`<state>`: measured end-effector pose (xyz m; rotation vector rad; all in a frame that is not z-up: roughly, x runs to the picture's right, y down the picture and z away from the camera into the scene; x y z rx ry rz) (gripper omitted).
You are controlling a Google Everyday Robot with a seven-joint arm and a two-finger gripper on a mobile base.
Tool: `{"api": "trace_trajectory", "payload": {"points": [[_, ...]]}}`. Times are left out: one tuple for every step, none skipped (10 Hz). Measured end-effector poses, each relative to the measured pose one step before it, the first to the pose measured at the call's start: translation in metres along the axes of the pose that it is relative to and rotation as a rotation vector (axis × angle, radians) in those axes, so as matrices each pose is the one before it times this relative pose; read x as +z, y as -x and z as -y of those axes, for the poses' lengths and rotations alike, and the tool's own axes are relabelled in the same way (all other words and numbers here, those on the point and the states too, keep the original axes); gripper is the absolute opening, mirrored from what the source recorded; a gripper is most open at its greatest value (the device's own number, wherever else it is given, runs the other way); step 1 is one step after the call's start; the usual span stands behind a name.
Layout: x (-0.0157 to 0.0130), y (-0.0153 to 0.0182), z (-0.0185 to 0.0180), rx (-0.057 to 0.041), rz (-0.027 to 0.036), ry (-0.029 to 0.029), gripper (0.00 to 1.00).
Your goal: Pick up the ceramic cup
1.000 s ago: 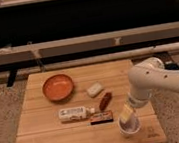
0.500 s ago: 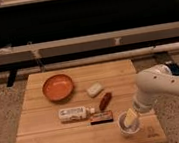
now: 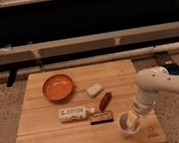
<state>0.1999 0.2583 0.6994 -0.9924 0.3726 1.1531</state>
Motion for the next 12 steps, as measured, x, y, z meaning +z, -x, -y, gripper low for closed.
{"api": "trace_trajectory", "payload": {"points": [[-0.00338,0.00061,0.00141,0.00989,0.00342,0.03385,0.33],[-0.00472,0.00158,0.00108,0.00539,0.00998,0.01853,0.24],[-0.00565,0.00025,0.00150,0.00672,0.01613,0.00413,0.12],[-0.00830,0.00365,-0.00151,-0.00313,0.02107,-0.00256,0.05],[-0.01143,0.00595,-0.00356,-0.01046,0.02340,-0.00491,0.01],[-0.01608,0.00794,-0.00586,-0.01945,0.02678,-0.00818,0.00],[-0.01607,0.00990,-0.00657,-0.02568,0.02552,-0.00947,0.00],[-0.01683,0.01377,-0.00675,-0.03251,0.02989,-0.01031,0.00],[-0.01451,0.02022,-0.00774,-0.04638,0.03257,-0.00913,0.00],[-0.00662,0.01556,-0.00491,-0.03423,0.01980,-0.00215,0.00],[-0.00268,0.00484,-0.00103,-0.00984,0.00716,-0.00067,0.00],[0.00007,-0.00112,0.00060,0.00165,-0.00151,-0.00002,0.00]]}}
